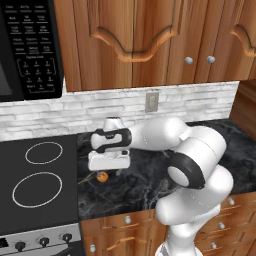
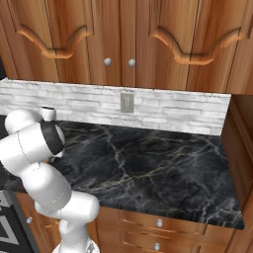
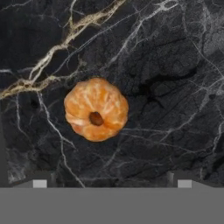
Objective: Place the tangerine in the correct fridge rack based on whether it is a fruit or vegetable. Finally, close the fridge door.
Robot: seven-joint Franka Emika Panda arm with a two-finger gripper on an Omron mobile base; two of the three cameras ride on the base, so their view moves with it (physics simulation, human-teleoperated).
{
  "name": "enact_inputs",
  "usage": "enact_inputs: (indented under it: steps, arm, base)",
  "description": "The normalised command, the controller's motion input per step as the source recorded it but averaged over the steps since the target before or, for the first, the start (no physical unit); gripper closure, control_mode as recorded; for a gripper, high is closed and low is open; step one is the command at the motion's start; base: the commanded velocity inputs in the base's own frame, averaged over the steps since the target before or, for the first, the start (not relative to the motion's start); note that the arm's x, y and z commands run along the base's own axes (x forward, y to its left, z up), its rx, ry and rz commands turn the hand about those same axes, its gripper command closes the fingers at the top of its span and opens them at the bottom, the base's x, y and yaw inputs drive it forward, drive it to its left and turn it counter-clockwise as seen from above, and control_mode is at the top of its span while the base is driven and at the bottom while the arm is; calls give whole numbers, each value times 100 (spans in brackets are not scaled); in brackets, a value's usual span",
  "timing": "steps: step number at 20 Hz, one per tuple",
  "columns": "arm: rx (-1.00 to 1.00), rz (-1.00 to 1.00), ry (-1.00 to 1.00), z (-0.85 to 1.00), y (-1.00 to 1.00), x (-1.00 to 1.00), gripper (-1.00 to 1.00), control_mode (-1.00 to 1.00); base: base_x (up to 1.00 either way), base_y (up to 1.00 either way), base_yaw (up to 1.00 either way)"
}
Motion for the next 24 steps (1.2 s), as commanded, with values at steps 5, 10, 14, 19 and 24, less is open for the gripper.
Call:
enact_inputs:
  steps: [5,10,14,19,24]
  arm:
    - [-7,0,0,-12,3,1,-100,-100]
    - [-6,0,0,-13,1,0,-100,-100]
    - [-5,0,0,-12,0,3,-100,-100]
    - [-3,0,0,-8,1,7,-100,-100]
    - [-3,0,0,-6,10,15,-100,-100]
  base:
    - [0,0,0]
    - [0,0,0]
    - [0,0,0]
    - [0,0,0]
    - [0,0,0]
